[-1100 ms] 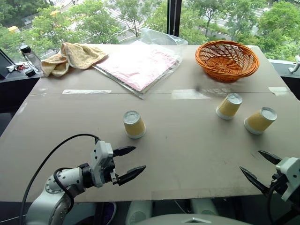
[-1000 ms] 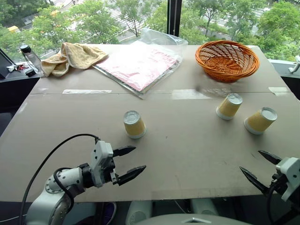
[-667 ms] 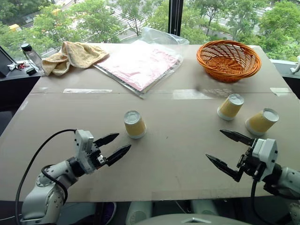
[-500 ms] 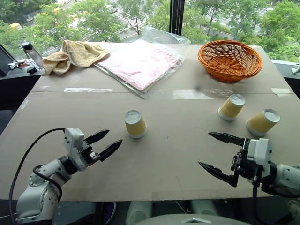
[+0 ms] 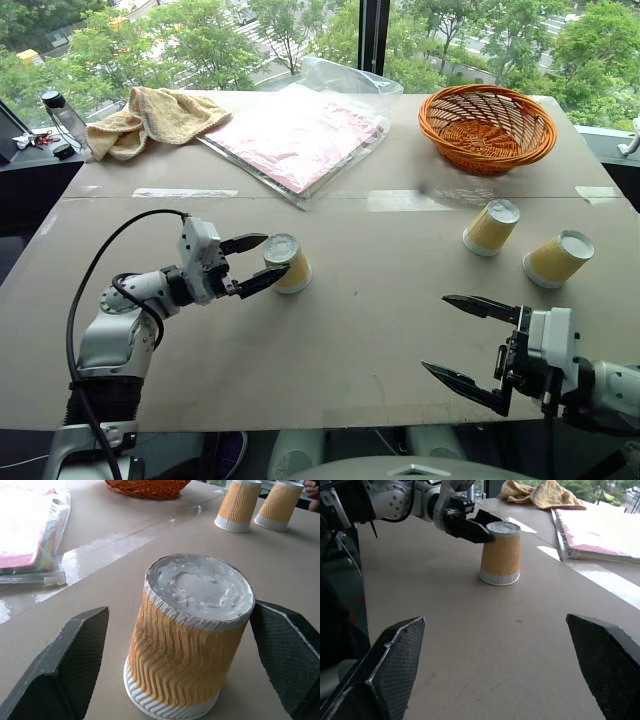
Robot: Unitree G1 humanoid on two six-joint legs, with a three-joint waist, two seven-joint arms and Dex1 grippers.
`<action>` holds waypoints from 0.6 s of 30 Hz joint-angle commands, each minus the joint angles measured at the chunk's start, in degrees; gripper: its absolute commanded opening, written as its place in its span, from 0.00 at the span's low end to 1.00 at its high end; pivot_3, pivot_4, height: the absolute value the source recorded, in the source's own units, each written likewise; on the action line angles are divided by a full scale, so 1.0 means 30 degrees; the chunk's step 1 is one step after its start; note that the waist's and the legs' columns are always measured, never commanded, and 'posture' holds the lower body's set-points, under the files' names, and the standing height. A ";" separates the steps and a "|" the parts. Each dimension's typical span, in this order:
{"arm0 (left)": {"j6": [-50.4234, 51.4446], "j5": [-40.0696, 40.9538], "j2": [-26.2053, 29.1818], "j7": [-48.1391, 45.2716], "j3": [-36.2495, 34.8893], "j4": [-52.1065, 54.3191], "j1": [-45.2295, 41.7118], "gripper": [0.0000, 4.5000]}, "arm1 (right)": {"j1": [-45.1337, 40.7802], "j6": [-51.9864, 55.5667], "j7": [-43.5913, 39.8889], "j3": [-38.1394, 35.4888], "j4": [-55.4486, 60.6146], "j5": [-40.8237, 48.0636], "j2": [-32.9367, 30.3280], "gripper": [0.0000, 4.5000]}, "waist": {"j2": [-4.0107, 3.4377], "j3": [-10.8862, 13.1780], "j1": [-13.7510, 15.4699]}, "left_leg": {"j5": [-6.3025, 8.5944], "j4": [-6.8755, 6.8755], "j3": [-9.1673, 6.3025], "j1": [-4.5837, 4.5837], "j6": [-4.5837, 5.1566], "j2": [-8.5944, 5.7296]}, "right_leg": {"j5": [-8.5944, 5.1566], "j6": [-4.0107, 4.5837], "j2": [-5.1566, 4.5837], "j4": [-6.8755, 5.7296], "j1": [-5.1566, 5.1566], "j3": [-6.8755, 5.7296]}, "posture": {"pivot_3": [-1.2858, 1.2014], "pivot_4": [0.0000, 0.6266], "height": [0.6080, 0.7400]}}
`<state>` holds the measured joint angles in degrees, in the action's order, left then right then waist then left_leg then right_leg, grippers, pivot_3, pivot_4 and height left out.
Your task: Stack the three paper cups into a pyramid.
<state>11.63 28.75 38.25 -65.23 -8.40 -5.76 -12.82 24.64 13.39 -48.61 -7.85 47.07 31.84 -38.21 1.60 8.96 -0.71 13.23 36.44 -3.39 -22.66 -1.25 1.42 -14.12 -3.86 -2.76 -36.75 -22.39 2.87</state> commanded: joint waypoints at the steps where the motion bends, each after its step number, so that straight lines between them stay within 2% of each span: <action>1: -0.0662 -0.0395 -0.0504 -0.0551 0.0708 -0.0390 -0.0856 0.83 | 0.0455 -0.0578 0.0424 -0.0406 0.0965 -0.0255 0.0187 1.00 | 0.0007 -0.0003 0.0009 | 0.0000 0.0003 -0.0001 0.0000 0.0000 0.0000 | 0.0001 -0.0001 0.0000 -0.0001 0.0001 0.0000 | 0.52 0.24 1.00; 3: -0.0749 -0.0536 -0.0679 -0.0818 0.1060 -0.0579 -0.1270 0.61 | 0.0691 -0.0636 0.0757 -0.0488 0.1124 -0.0486 0.0311 1.00 | 0.0008 -0.0004 0.0009 | 0.0000 0.0010 -0.0001 0.0000 0.0000 0.0000 | -0.0001 -0.0001 0.0000 -0.0004 0.0002 0.0002 | 0.52 0.24 1.00; 4: -0.0792 -0.0592 -0.0718 -0.0923 0.1187 -0.0671 -0.1423 0.53 | 0.0779 -0.0650 0.0892 -0.0504 0.1191 -0.0575 0.0363 1.00 | 0.0007 -0.0004 0.0007 | -0.0001 0.0013 -0.0005 0.0000 0.0001 0.0001 | -0.0001 -0.0001 0.0001 -0.0008 0.0002 -0.0002 | 0.52 0.24 1.00; 5: -0.0870 -0.0665 -0.0773 -0.1032 0.1320 -0.0817 -0.1655 0.50 | 0.0891 -0.0678 0.1017 -0.0488 0.1254 -0.0671 0.0415 1.00 | 0.0007 -0.0004 0.0006 | -0.0001 0.0012 -0.0006 0.0002 0.0001 0.0001 | -0.0001 -0.0001 0.0001 -0.0008 0.0002 -0.0002 | 0.52 0.24 1.00; 12: -0.0418 -0.0991 -0.1987 -0.1005 0.2763 -0.0625 -0.3370 0.50 | 0.1412 -0.0807 0.1829 -0.0295 0.1582 -0.1484 0.0704 1.00 | 0.0007 -0.0004 0.0039 | -0.0001 0.0022 -0.0007 -0.0006 0.0001 -0.0004 | 0.0008 -0.0013 0.0000 -0.0011 0.0005 -0.0002 | 0.52 0.24 1.00; 18: -0.0676 -0.2390 -0.3431 -0.0132 0.4290 -0.1004 -0.4744 0.50 | 0.1703 -0.0700 0.2501 -0.0544 0.1711 -0.1794 0.0934 1.00 | 0.0008 -0.0004 0.0015 | -0.0001 0.0022 -0.0013 -0.0007 0.0001 -0.0007 | 0.0029 -0.0049 0.0004 -0.0012 0.0006 -0.0001 | 0.52 0.24 1.00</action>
<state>10.86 22.48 28.16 -66.10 4.09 -9.66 -25.86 29.32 12.12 -41.84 -8.09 49.83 26.49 -35.63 1.62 8.94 -0.66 13.23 36.51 -3.43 -22.68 -1.24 1.40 -14.03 -4.01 -2.75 -36.79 -22.37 2.87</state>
